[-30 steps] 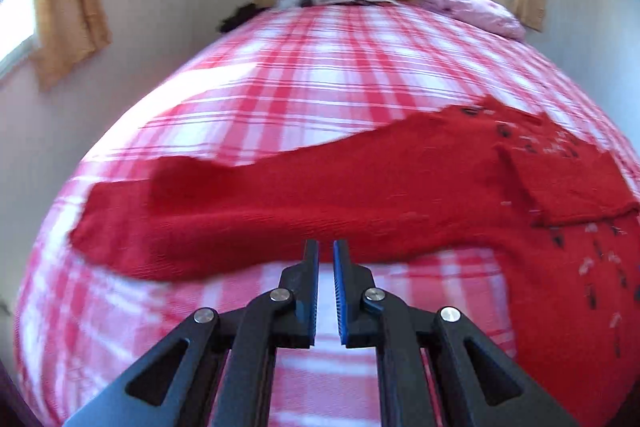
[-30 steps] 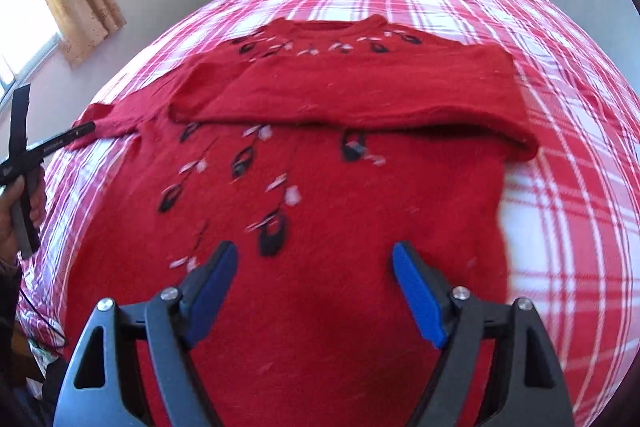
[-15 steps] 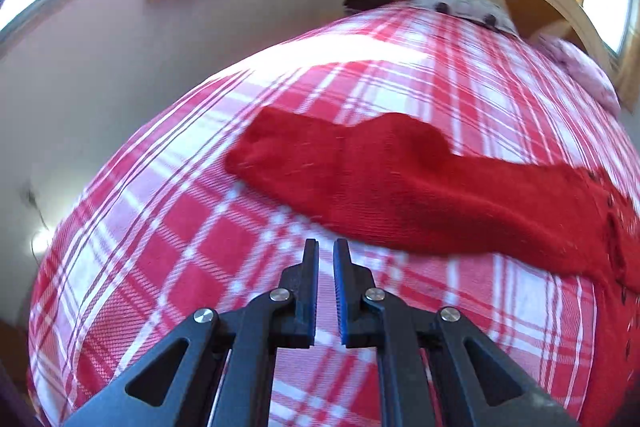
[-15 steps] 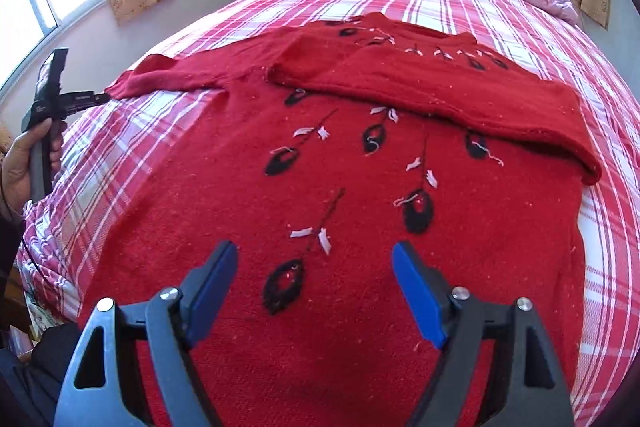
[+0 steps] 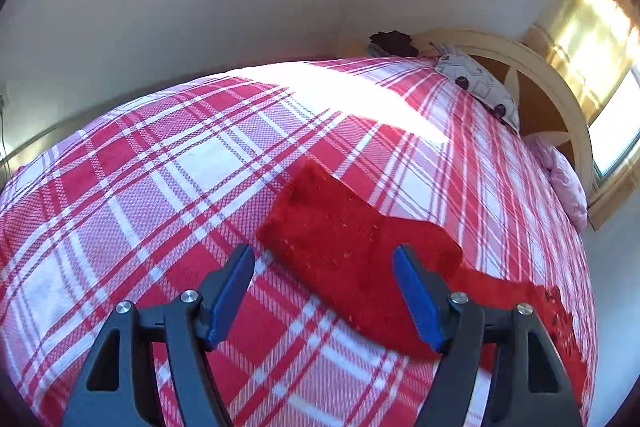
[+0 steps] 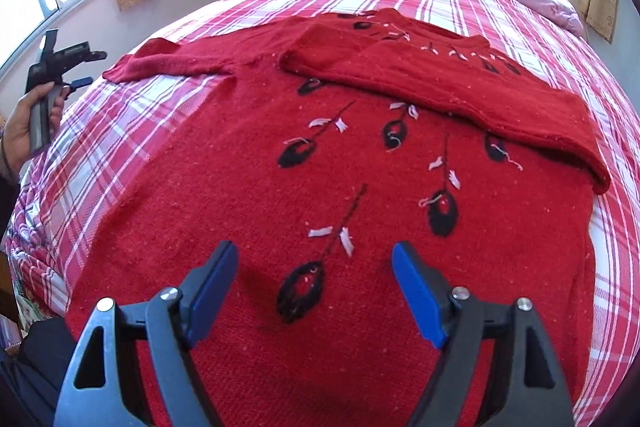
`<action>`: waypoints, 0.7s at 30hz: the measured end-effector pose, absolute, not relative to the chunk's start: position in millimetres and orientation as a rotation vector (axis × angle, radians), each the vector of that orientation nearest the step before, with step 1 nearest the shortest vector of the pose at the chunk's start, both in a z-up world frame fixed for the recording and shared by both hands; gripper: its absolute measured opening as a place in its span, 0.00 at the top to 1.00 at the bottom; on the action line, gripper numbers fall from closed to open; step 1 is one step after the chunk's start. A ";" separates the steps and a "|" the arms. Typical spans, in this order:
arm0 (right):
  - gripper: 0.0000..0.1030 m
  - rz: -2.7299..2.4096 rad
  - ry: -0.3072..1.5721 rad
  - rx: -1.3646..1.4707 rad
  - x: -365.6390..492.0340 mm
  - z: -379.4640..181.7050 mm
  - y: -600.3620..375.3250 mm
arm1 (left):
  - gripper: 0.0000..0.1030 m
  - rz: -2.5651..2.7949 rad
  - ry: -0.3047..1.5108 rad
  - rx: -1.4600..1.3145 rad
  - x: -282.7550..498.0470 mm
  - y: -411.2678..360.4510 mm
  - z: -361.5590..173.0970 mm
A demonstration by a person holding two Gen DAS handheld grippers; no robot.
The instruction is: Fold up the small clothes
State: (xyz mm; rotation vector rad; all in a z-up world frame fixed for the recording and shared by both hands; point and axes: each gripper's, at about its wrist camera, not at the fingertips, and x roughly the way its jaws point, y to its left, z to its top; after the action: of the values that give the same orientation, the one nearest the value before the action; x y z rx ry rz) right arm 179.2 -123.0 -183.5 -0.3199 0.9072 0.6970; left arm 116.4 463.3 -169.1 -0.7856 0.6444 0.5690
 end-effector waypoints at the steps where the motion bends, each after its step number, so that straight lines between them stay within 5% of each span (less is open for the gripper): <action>1: 0.20 0.698 0.907 -0.317 179.9 -183.4 -122.4 | 0.30 0.575 0.664 -0.789 121.5 466.4 -173.7; 9: 0.20 0.694 0.901 -0.310 180.8 -184.0 -119.7 | 0.32 0.592 0.696 -0.808 147.6 476.2 -193.1; 11: 0.20 0.694 0.898 -0.313 180.5 -184.1 -119.0 | 0.56 0.603 0.709 -0.805 153.1 479.0 -194.2; 12: 0.20 0.696 0.898 -0.312 180.7 -184.0 -119.2 | 0.79 0.605 0.721 -0.817 155.4 482.1 -196.5; 13: 0.20 0.696 0.896 -0.308 180.9 -183.8 -119.4 | 0.85 0.613 0.730 -0.835 155.0 484.0 -199.8; 16: 0.20 0.697 0.891 -0.284 182.1 -182.9 -122.8 | 0.95 0.611 0.733 -0.813 153.7 483.3 -200.6; 21: 0.20 0.694 0.891 -0.273 183.0 -183.5 -125.3 | 0.96 0.567 0.632 -0.884 136.3 480.6 -186.4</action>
State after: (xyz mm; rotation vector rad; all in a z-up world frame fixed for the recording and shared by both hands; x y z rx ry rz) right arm 183.0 -125.3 -183.5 -0.2734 0.8913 0.6941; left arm 136.3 480.6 -186.4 -0.8836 0.6321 0.5673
